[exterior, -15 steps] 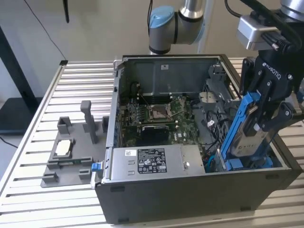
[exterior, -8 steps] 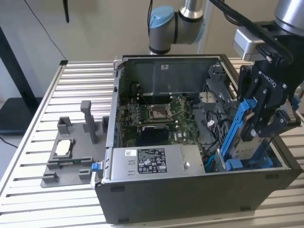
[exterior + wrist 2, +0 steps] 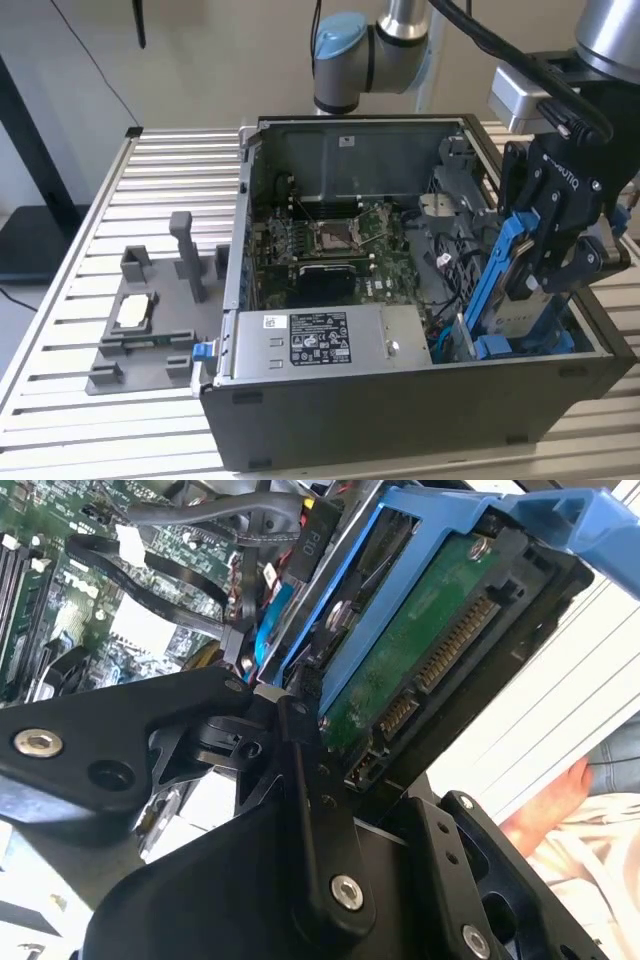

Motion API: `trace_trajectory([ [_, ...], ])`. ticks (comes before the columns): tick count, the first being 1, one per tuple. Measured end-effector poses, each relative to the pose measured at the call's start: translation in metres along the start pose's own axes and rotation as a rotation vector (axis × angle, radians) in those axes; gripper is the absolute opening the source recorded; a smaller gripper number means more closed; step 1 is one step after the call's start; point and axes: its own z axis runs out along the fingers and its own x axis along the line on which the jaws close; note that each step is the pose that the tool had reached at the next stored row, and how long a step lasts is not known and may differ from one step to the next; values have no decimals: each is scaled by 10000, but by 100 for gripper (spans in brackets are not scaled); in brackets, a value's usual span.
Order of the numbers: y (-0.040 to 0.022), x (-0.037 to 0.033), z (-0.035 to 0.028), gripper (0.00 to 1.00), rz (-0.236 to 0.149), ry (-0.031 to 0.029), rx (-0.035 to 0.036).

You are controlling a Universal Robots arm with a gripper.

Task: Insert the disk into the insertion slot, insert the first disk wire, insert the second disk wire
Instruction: 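Insert the disk into the insertion slot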

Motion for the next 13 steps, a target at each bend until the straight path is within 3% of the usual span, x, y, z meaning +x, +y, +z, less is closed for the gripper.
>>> trace_trajectory([
  [8,0,0,0,34,-1,1,0],
  [11,0,0,0,47,-1,0,0],
  [13,0,0,0,47,-3,0,0],
])
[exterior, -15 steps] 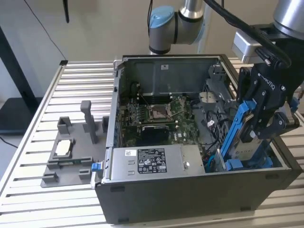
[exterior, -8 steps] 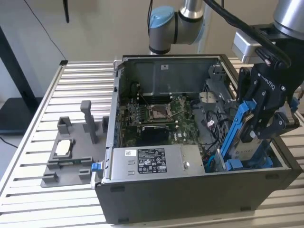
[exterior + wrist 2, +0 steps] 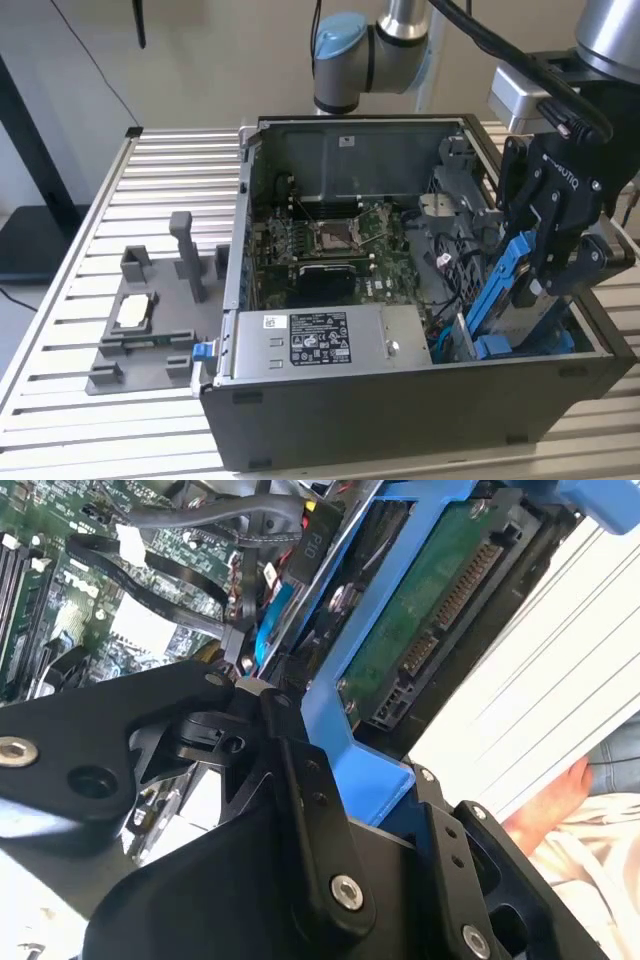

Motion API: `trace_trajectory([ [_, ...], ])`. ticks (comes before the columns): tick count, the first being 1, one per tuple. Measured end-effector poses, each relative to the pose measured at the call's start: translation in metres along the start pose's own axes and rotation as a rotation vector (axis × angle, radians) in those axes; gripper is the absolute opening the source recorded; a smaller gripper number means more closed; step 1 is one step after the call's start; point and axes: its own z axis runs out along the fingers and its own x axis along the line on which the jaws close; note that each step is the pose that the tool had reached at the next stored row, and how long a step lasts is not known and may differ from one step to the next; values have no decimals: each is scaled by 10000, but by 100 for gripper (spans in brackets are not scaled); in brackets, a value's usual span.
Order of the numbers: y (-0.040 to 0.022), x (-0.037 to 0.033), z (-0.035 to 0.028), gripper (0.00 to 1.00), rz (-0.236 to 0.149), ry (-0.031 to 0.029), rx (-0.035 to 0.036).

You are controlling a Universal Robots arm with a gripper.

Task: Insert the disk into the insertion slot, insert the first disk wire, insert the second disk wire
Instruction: 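Insert the disk into the insertion slot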

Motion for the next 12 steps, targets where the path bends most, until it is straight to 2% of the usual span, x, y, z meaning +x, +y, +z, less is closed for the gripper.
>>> trace_trajectory([
  [7,0,0,0,45,-1,0,0],
  [8,0,0,0,33,-1,-3,0],
  [12,0,0,0,33,-2,0,0],
])
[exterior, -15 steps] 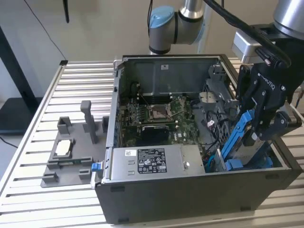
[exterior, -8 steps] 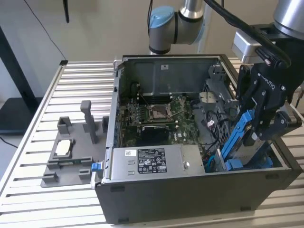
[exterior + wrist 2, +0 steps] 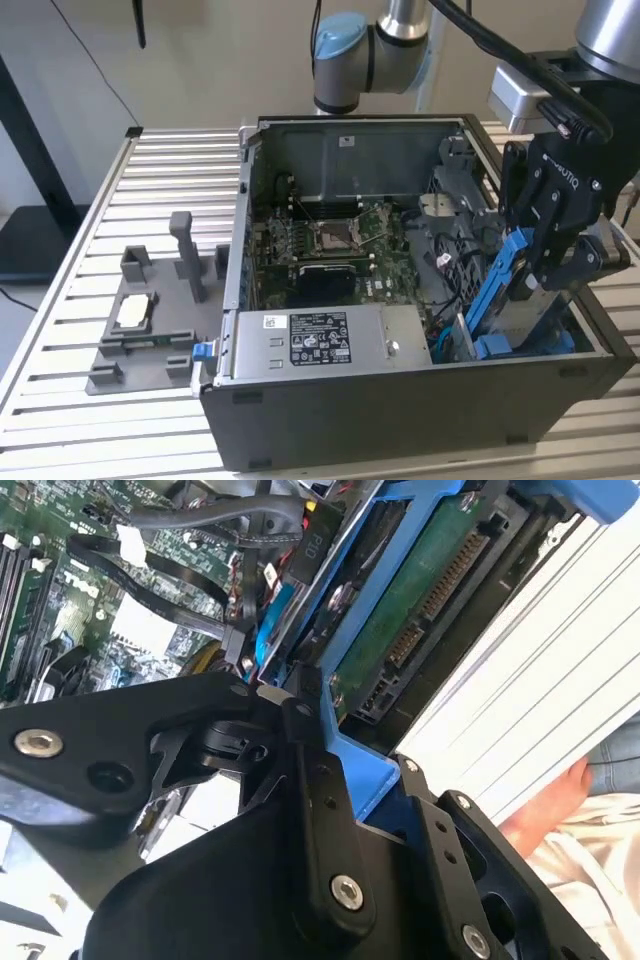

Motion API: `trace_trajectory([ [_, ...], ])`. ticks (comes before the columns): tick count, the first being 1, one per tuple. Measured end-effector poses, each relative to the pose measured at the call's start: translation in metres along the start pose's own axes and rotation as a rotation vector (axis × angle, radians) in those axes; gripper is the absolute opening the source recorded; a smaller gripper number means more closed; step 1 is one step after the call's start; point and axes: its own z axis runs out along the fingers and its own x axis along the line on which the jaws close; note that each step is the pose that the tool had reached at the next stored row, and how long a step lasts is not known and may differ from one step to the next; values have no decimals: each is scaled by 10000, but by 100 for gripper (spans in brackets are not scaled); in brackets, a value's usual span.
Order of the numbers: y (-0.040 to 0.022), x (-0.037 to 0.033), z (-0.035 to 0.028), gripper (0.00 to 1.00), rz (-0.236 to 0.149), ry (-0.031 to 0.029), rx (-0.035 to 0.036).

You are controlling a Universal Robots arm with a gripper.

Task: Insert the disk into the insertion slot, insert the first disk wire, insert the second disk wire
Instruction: 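Insert the disk into the insertion slot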

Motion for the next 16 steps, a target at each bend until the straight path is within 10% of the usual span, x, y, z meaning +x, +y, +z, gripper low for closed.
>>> trace_trajectory([
  [3,0,-2,2,33,-1,-6,1],
  [8,14,-29,27,33,-1,-200,87],
  [16,19,-33,30,34,-5,-196,109],
])
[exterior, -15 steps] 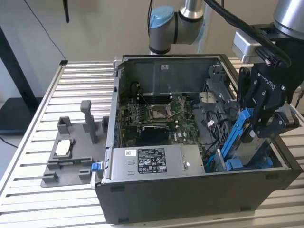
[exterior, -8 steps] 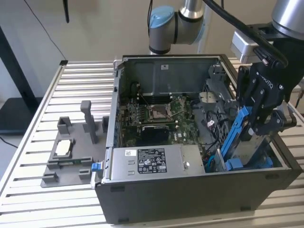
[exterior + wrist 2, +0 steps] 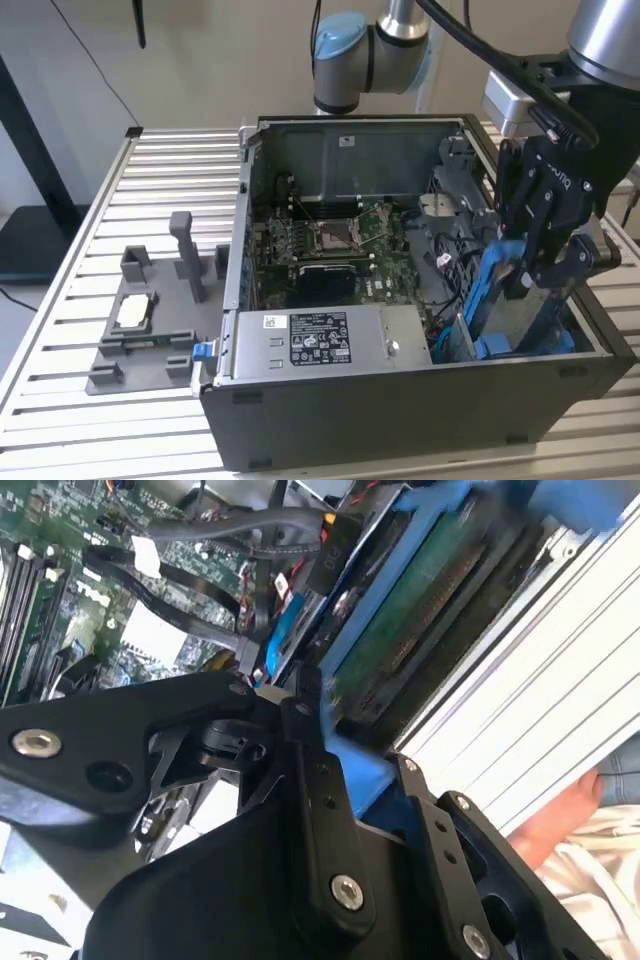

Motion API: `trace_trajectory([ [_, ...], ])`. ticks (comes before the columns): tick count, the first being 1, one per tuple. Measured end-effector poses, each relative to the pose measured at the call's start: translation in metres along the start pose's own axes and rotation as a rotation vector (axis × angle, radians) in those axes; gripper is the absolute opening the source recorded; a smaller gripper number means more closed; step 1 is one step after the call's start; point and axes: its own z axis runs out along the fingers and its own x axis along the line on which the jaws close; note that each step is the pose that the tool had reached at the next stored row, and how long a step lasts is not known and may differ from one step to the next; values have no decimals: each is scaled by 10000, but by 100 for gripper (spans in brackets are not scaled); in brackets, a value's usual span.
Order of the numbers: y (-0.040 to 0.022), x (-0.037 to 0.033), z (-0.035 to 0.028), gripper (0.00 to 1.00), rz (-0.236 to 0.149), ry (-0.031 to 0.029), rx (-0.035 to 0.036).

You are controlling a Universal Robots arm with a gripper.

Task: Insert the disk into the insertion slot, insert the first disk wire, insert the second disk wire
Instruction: 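Insert the disk into the insertion slot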

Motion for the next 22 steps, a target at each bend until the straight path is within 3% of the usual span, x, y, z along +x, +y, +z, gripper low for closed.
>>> trace_trajectory([
  [1,0,0,0,34,0,2,0],
  [2,1,0,0,40,1,1,3],
  [4,1,-1,-26,40,7,3,3],
  [8,-1,-2,-191,40,13,3,1],
  [12,-12,-37,-203,40,-1,44,6],
  [13,-12,-41,-200,40,-35,42,59],
  [14,-14,-44,-200,40,-73,48,177],
  [18,-14,-48,-199,40,-227,65,881],
  [19,-15,-49,-198,40,-252,68,1008],
  [22,-21,-55,-195,40,-305,73,1283],
])
